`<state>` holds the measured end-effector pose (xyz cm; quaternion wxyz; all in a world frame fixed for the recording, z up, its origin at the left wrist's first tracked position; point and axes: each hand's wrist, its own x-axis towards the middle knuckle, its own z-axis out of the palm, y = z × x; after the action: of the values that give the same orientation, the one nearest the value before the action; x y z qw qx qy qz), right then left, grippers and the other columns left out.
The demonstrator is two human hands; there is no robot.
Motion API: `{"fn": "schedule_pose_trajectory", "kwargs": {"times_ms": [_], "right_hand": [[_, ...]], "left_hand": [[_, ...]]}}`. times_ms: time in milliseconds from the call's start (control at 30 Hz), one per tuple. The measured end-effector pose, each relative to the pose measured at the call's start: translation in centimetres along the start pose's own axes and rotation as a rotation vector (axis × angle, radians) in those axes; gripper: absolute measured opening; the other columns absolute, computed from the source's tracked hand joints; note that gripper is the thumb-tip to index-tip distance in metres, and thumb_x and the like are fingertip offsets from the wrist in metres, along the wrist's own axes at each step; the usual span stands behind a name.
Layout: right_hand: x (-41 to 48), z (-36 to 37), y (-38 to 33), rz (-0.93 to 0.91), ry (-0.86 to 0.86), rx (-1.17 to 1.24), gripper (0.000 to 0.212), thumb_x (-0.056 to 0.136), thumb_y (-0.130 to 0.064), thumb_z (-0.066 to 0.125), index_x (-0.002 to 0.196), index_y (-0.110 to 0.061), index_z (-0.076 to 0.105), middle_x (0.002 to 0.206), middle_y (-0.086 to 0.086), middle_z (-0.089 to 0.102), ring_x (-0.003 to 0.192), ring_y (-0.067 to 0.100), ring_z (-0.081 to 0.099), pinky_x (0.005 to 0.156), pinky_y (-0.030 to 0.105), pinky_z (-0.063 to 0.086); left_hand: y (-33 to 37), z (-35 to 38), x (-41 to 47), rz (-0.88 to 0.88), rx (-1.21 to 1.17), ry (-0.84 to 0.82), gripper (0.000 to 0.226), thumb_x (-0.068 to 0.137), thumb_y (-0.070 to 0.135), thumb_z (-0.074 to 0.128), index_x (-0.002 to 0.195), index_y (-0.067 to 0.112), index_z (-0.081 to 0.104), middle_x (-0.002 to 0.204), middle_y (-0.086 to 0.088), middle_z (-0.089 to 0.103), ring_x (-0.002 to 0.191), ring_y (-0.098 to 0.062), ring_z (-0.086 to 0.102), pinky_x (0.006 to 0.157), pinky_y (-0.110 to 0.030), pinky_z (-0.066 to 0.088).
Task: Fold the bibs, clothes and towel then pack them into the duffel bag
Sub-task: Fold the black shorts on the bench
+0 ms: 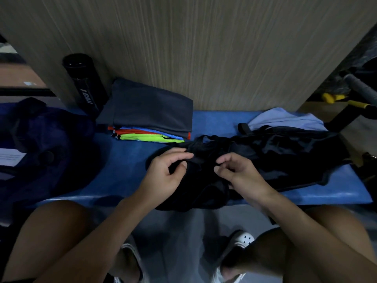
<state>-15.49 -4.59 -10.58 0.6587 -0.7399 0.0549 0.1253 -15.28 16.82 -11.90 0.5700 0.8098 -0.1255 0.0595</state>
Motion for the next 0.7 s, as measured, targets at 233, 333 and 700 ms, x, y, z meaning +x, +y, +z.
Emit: {"fn": "schedule_pose_trajectory", "kwargs": {"times_ms": [233,333,700], "right_hand": [[0.0,1.5,-0.6,-0.101,-0.186,0.173,0.049,0.084,0.025,0.052,0.123,-0.005,0.057,0.108,0.01,0.051,0.08,0.008,0.064,0.077,0.019,0.053],[0.5,1.9,-0.2,-0.295,-0.131,-0.039,0.052,0.078,0.025,0.06,0.114,-0.012,0.063,0.106,0.013,0.048,0.075,0.006,0.061,0.077,0.02,0.051],[2.4,2.5,-0.2,-0.559,0.114,-0.342,0.014,0.061,-0.018,0.063,0.069,-0.023,0.053,0.089,0.0,0.058,0.091,0.018,0.058,0.084,0.019,0.041]], "left_hand": [[0.8,0.7,0.1,-0.035,-0.109,-0.036,0.036,0.07,0.047,0.072,0.104,0.036,0.069,0.118,0.013,0.064,0.116,-0.001,0.06,0.102,-0.02,0.042],[0.5,1.0,0.3,-0.049,-0.115,-0.071,0.046,0.065,0.045,0.075,0.109,0.036,0.067,0.122,0.012,0.061,0.119,-0.001,0.058,0.106,-0.022,0.041],[0.6,1.4,0.0,-0.049,-0.143,-0.048,0.046,0.065,0.032,0.082,0.108,0.033,0.067,0.115,0.005,0.069,0.112,-0.006,0.064,0.1,-0.022,0.045]]}}
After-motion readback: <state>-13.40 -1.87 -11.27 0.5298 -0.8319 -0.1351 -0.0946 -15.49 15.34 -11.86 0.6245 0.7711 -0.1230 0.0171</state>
